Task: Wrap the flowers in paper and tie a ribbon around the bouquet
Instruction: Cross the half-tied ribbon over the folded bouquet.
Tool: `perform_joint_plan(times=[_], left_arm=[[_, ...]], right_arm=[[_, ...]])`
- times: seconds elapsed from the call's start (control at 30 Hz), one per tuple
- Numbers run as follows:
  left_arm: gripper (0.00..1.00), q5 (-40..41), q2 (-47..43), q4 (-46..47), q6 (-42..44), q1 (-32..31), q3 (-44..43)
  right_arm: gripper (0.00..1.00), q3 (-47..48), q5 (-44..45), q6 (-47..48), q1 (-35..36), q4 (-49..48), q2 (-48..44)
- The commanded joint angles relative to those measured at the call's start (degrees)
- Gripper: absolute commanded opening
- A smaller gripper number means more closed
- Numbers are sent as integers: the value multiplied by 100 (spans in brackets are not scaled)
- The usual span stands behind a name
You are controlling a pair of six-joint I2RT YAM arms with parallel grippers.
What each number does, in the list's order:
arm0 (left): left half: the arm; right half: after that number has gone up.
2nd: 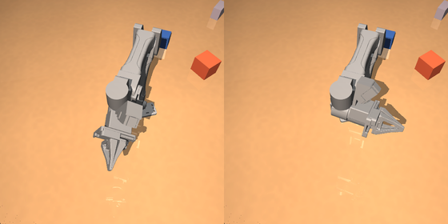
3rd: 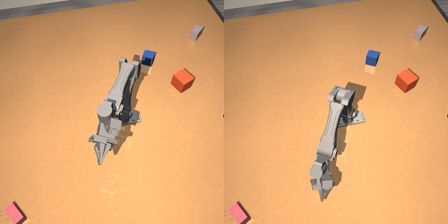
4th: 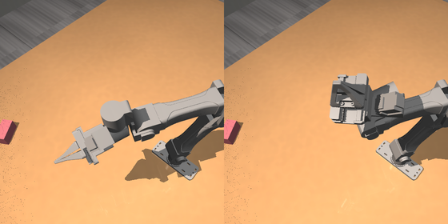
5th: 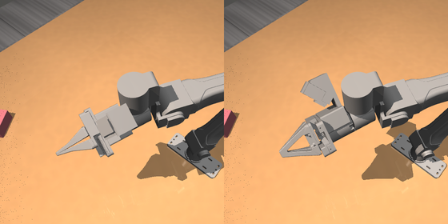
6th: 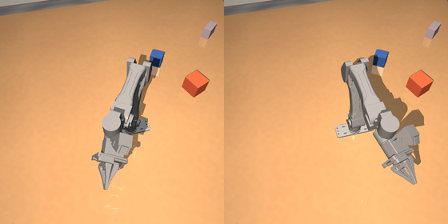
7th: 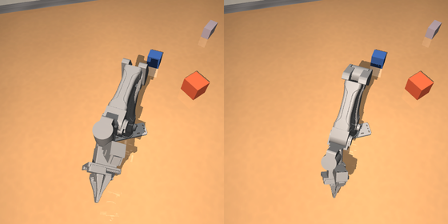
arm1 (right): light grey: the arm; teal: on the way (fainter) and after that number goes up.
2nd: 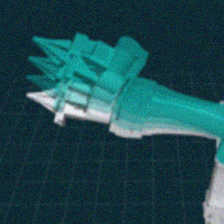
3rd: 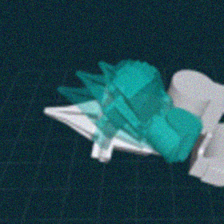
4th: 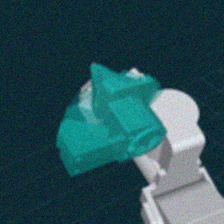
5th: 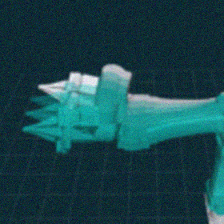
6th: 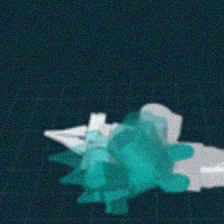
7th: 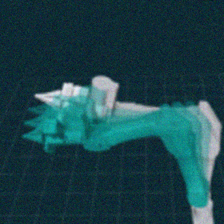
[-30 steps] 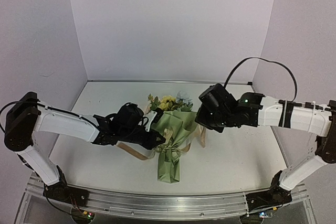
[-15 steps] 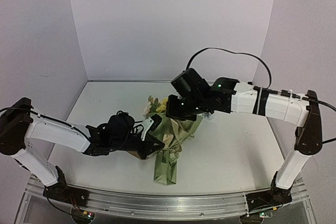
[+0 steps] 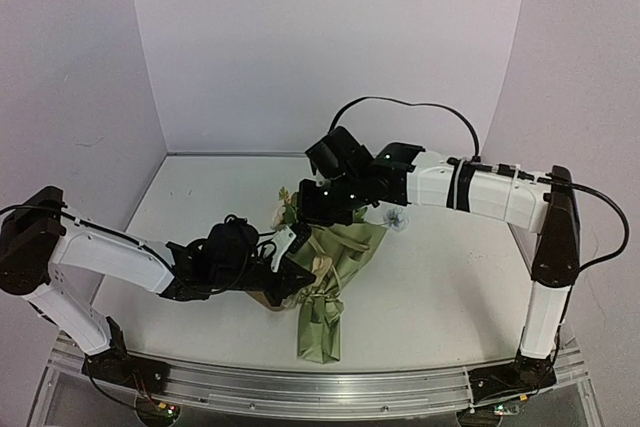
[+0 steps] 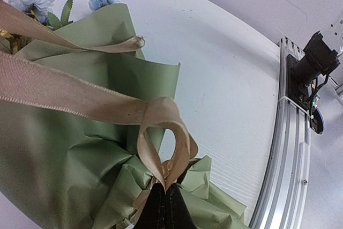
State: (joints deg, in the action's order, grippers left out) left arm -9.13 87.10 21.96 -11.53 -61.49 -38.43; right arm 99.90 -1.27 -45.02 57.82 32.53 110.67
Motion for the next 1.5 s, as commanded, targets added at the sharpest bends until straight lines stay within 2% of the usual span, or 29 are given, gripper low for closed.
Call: perform_joint_plan(times=[0.0, 0.17, 0.3, 0.57, 0.77, 0.87, 1.13, 1.3, 1.47], left_arm=[[0, 192, -275, 656, 159, -134, -13], [1, 416, -391, 1012, 55, -170, 332], [1, 574, -331, 1199, 2, -173, 477], [0, 701, -77, 1722, -298, -171, 584], [0, 526, 149, 1449, -417, -170, 321], [0, 473, 209, 1374, -451, -174, 278], [0, 426, 323, 1251, -579, -161, 187], [0, 354, 389, 1129, -644, -144, 128], [0, 272, 424, 1109, -675, -120, 75]], right_arm=[[0, 7, -626, -26, 144, -350, 226], [0, -649, -1076, -349, 73, -1145, 89], [0, -1464, -1637, -694, -83, -2292, -231], [2, -2191, -2010, -757, -136, -2825, -562], [19, -2594, -2031, -608, -149, -2895, -874], [33, -2712, -1890, -570, -171, -2893, -1039], [55, -2830, -1261, -278, -224, -2522, -1517], [60, -3159, -921, -91, -261, -2344, -1838], [58, -3453, -870, -33, -271, -2321, -1963]])
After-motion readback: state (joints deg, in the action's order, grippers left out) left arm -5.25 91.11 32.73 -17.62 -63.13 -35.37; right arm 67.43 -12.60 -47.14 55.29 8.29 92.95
